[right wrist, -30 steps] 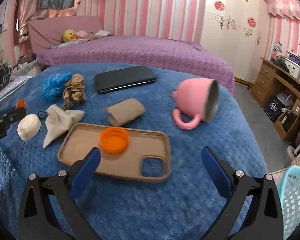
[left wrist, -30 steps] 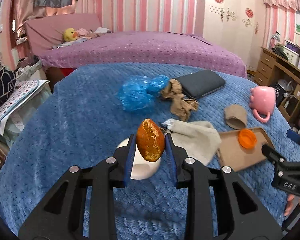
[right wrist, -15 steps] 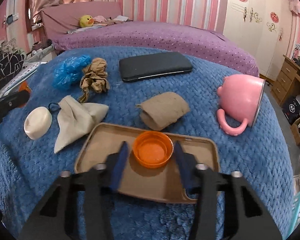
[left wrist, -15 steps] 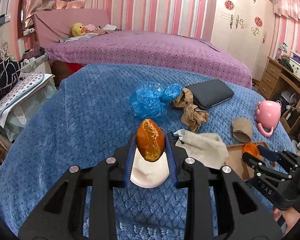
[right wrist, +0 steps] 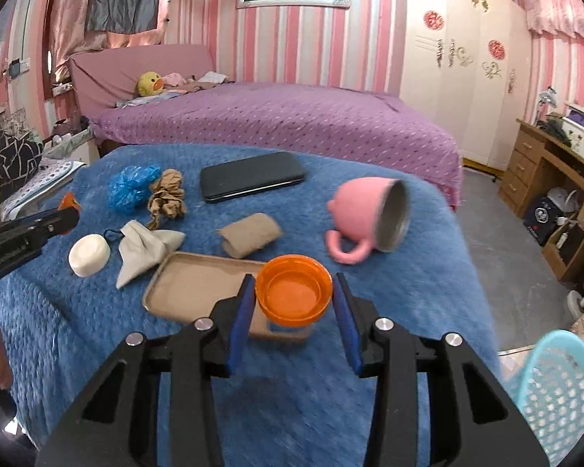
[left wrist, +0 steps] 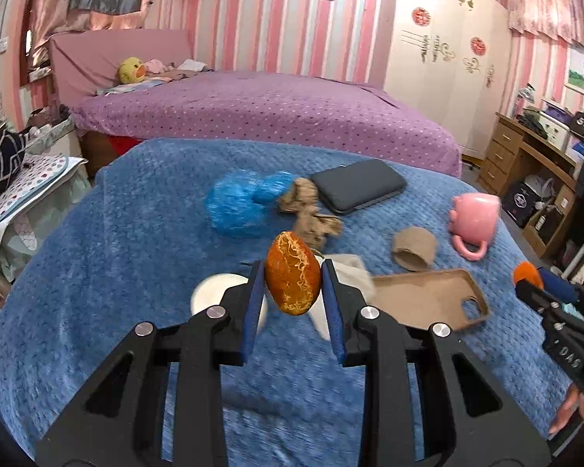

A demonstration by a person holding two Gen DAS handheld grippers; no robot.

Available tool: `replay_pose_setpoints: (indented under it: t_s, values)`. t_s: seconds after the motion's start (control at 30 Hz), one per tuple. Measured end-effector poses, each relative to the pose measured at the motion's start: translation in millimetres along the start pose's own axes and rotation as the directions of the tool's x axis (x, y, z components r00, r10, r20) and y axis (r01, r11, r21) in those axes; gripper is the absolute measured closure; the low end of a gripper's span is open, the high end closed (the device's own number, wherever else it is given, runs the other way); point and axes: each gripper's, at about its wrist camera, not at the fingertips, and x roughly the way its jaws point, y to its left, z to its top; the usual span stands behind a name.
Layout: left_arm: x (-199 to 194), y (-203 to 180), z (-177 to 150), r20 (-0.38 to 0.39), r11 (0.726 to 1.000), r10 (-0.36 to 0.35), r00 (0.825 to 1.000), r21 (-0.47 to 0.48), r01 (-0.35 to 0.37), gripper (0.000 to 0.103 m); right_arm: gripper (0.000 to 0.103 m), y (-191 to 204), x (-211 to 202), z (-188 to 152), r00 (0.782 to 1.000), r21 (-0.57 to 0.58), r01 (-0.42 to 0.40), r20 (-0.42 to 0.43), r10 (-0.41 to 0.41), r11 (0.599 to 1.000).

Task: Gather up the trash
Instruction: 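Carry the orange peel and orange cap in both tools over the blue basket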

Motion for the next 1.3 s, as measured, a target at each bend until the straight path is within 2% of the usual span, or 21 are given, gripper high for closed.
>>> replay_pose_setpoints:
  t_s: [0.2,0.33,0.53,0.73,0.93,1.1,1.3]
  values:
    - [-11,-35,-11,0.001,0.998,-0.039,0.999,0.05,0.039,0.075,0.063,-39,-29,-16,0.999,0.042,0.053,0.01,-0.054,0.998]
    - [-12,-48,-18,-0.017,0.996,-0.085,0.996,0.033,0.086,0.075,0.063,-62,-36,-28,0.996,0.058,0.087,0.018,-0.088,0.995]
    - [-5,-70,-31,-0.054,0.994,-0.086,0.995,0.068,0.09,0.075,0.063,-91,-41,-38,0.995,0.077,0.101,0.016,-0.102,0.992]
    - [6,-79,-38,-0.099,0.99,-0.137,0.986,0.006,0.138,0.075,0.063,-106,-39,-46,0.993,0.08,0.116,-0.001,-0.117,0.99]
    - [9,-87,-42,-0.1,0.993,-0.116,0.988,0.025,0.119,0.075,0.063,-125,-43,-53,0.99,0.095,0.142,-0.006,-0.142,0.985]
    - [7,-95,-44,-0.079,0.994,-0.085,0.993,0.056,0.09,0.075,0.063,-151,-51,-60,0.984,0.116,0.177,-0.009,-0.177,0.977]
    - [3,-115,-48,-0.067,0.991,-0.081,0.995,0.098,0.087,0.075,0.063,-186,-65,-69,0.975,0.151,0.219,-0.009,-0.22,0.964]
